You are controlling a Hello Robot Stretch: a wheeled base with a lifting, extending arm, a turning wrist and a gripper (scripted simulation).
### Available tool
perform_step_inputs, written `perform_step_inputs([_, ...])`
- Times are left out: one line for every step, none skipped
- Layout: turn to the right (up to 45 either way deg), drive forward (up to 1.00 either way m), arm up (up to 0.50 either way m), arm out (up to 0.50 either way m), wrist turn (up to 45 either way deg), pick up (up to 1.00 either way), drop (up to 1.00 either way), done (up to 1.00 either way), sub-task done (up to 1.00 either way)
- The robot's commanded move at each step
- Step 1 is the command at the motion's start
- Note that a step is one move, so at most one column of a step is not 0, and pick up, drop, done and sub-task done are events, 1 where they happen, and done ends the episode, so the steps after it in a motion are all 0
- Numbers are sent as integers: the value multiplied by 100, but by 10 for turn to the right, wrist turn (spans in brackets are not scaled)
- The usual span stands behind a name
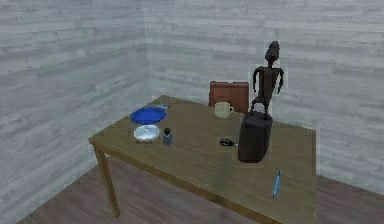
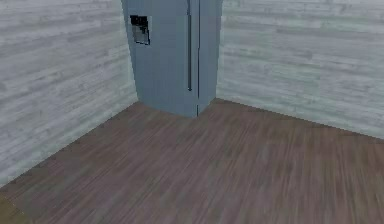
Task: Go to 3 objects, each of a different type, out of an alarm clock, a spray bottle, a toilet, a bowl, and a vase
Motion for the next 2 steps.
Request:
perform_step_inputs([-120,0,0,0,0,0,0,0,0])
perform_step_inputs([0,0,0,0,0,0,0,100,0])
